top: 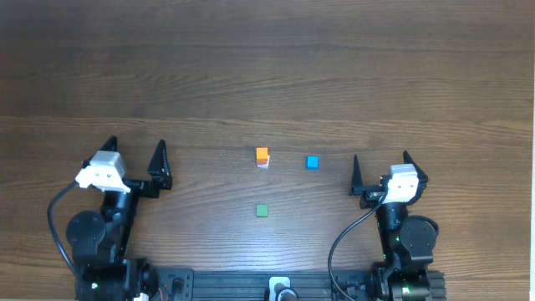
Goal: Stack Cubes
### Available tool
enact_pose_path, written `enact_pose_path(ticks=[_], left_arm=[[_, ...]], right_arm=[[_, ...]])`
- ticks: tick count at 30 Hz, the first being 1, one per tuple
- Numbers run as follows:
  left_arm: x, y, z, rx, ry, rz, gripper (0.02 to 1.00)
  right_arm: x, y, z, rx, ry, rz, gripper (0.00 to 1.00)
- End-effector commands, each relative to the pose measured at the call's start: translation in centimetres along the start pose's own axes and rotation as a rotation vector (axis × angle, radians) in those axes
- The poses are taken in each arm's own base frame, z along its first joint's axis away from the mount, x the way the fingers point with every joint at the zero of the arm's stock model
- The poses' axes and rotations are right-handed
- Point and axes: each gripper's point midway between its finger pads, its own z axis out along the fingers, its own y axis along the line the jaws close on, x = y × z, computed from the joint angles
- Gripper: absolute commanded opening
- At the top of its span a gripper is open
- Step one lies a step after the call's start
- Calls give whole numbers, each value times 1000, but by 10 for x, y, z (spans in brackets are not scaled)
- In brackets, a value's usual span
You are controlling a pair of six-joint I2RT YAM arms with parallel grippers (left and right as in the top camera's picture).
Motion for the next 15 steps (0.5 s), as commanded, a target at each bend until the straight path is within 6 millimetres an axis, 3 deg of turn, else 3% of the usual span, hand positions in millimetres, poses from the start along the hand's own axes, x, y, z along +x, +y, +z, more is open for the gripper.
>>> enact_pose_path(ticks=[1, 15], left_arm=[[4, -1, -4, 14, -31, 98, 998], [39, 17, -5, -50, -21, 147, 998]], right_arm=[[1, 0, 0, -4, -3, -1, 991], [1, 0, 0, -4, -3, -1, 993]])
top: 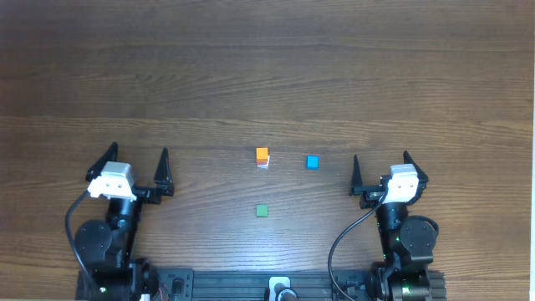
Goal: Stack Cubes
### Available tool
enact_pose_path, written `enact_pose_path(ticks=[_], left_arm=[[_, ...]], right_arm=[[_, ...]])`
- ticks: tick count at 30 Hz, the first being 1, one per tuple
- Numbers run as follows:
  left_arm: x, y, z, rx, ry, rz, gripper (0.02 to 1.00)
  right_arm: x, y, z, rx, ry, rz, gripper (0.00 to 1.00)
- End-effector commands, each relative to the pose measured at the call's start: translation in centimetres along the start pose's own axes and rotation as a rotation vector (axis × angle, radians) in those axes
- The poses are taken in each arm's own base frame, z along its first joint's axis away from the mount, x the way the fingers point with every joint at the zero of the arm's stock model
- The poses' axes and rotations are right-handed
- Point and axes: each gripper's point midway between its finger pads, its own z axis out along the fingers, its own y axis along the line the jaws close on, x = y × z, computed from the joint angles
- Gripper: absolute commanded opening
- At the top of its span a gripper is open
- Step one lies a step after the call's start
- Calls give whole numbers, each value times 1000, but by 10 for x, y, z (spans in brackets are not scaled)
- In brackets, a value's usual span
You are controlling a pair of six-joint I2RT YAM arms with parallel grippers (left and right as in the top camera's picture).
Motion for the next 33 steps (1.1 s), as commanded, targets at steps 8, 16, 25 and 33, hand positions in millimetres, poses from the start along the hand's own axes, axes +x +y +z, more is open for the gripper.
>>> enact_pose_path(ticks=[8, 16, 25, 33], left_arm=[[28, 11, 0, -55, 55, 15, 998], [28, 11, 0, -55, 55, 15, 996], [28, 11, 0, -55, 55, 15, 998], [28, 11, 0, -55, 55, 15, 998]], right_arm=[[1, 0, 0, -4, -3, -1, 991], [1, 0, 0, -4, -3, -1, 993], [1, 0, 0, -4, -3, -1, 991], [-8, 0, 0, -1, -41, -2, 993]])
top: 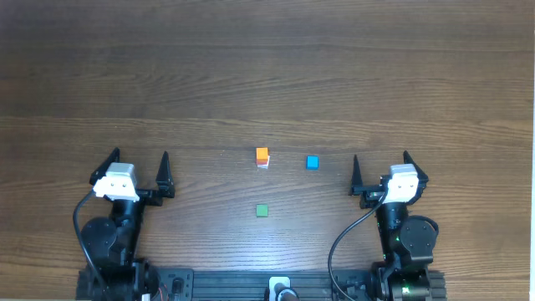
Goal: Stack Cubes
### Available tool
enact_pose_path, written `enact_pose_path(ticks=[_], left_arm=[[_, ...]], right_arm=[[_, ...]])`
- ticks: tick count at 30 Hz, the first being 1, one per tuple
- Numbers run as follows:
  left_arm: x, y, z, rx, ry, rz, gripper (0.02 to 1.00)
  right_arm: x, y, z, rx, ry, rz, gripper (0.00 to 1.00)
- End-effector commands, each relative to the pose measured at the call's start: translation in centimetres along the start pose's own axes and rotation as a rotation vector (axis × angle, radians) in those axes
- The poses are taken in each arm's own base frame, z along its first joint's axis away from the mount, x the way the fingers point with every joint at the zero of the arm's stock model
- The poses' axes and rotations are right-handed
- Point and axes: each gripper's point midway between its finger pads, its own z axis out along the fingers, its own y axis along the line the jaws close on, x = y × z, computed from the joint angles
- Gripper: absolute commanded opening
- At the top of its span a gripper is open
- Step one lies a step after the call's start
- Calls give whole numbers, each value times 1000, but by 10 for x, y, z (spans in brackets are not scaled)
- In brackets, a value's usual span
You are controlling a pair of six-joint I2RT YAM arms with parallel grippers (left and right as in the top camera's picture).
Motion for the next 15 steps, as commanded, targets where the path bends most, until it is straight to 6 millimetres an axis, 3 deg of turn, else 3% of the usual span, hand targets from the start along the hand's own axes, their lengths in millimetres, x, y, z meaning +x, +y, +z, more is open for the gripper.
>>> enact_pose_path(ticks=[1, 4, 7, 10, 15], left_arm=[[0, 3, 0, -17, -5, 15, 998], [0, 3, 0, -17, -5, 15, 998], [0, 3, 0, -17, -5, 15, 998], [0, 3, 0, -17, -5, 15, 998], [0, 3, 0, -17, -5, 15, 998]], right_arm=[[-10, -1, 0, 0, -51, -3, 991], [-18, 4, -1, -31, -80, 46, 991], [-27, 11, -2, -85, -110, 290, 993], [-40, 31, -7, -226, -119, 475, 993], [-62, 59, -15, -408, -54, 554, 991]])
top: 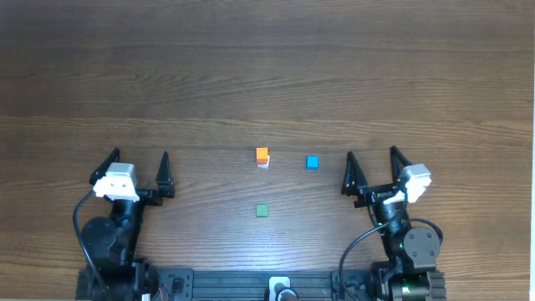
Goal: Stack Cubes
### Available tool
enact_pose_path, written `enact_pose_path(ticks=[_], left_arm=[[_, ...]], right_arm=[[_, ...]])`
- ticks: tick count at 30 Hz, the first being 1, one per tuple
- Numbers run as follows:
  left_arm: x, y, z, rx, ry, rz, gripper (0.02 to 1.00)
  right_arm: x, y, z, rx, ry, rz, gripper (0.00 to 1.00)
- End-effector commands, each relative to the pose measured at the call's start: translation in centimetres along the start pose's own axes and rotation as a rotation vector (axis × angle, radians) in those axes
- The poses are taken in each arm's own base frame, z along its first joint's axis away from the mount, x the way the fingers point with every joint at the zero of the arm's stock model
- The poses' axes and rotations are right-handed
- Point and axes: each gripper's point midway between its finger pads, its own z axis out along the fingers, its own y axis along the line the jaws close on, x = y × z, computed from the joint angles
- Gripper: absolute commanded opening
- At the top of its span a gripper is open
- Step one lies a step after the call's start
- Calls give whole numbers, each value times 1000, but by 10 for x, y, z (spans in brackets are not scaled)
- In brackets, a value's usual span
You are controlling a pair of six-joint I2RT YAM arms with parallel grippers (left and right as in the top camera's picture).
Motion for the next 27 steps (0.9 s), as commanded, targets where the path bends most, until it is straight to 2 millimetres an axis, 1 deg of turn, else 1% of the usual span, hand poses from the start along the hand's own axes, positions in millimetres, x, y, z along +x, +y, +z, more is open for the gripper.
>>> enact_pose_path(ticks=[1, 3, 4, 6, 7, 9, 11, 15, 16, 20, 23, 27], left_arm=[[0, 3, 0, -17, -6, 15, 996], [0, 3, 0, -17, -6, 15, 998], [0, 3, 0, -17, -6, 15, 998], [0, 3, 0, -17, -6, 15, 998], [0, 3, 0, -17, -6, 15, 1000], [0, 3, 0, -17, -6, 15, 998], [0, 3, 0, -17, -6, 15, 1000], [0, 3, 0, -17, -6, 15, 998], [0, 3, 0, -17, -6, 15, 996], [0, 3, 0, -17, -6, 15, 998], [0, 3, 0, -17, -6, 15, 998], [0, 3, 0, -17, -6, 15, 996]], right_arm=[[-15, 44, -1, -198, 99, 187, 991], [-22, 57, 2, -236, 168, 241, 991], [-26, 67, 4, -267, 234, 261, 991], [-30, 80, 8, -310, 319, 261, 993], [-30, 88, 11, -334, 383, 263, 993], [-26, 96, 16, -328, 502, 284, 993], [-14, 103, 20, -289, 667, 301, 993], [8, 122, 19, -244, 887, 287, 993], [14, 130, 17, -244, 936, 268, 993], [40, 151, 10, -193, 1076, 221, 991], [65, 159, 2, -113, 1156, 164, 993], [94, 165, -11, -9, 1239, 93, 991]])
